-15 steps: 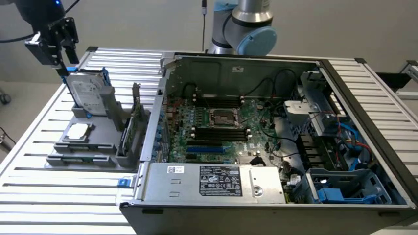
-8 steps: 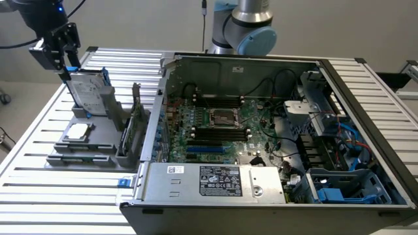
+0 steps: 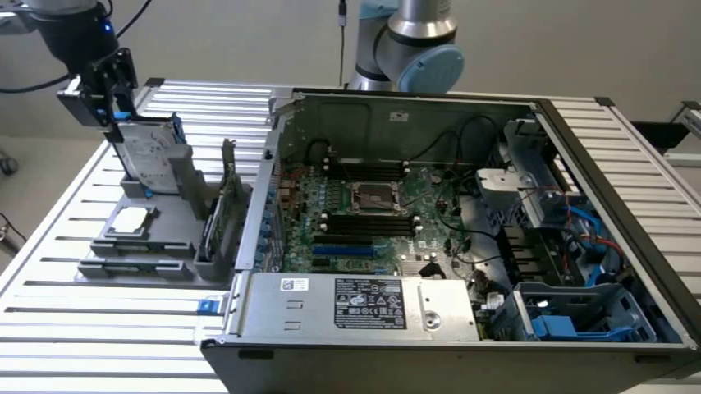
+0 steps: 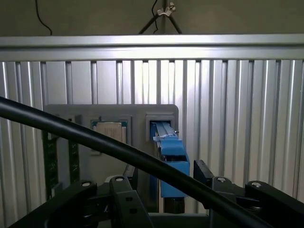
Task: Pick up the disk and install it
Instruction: 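Pick up the disk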
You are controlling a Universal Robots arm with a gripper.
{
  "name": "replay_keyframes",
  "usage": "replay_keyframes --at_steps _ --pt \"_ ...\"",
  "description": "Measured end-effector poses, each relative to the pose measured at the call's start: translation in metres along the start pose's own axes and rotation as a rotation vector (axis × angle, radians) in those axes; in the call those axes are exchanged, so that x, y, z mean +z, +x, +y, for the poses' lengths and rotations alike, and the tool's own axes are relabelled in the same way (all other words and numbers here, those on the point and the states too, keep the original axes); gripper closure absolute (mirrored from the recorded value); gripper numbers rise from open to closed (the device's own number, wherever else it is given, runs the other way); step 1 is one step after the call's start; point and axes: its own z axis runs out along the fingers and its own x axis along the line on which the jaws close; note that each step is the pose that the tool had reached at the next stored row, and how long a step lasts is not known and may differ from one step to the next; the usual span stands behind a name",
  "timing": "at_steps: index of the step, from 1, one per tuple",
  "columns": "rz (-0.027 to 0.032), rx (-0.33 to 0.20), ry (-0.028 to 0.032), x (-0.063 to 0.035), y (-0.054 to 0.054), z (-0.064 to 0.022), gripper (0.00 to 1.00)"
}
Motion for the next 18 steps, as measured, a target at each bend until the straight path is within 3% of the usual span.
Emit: replay_keyframes --at_steps 7,18 --pt "0.0002 -0.01 0.0 0.0121 0.0 0.001 0.4" --pt "-0.0042 -0.01 -0.0055 0.0188 -0.002 0.0042 0.4"
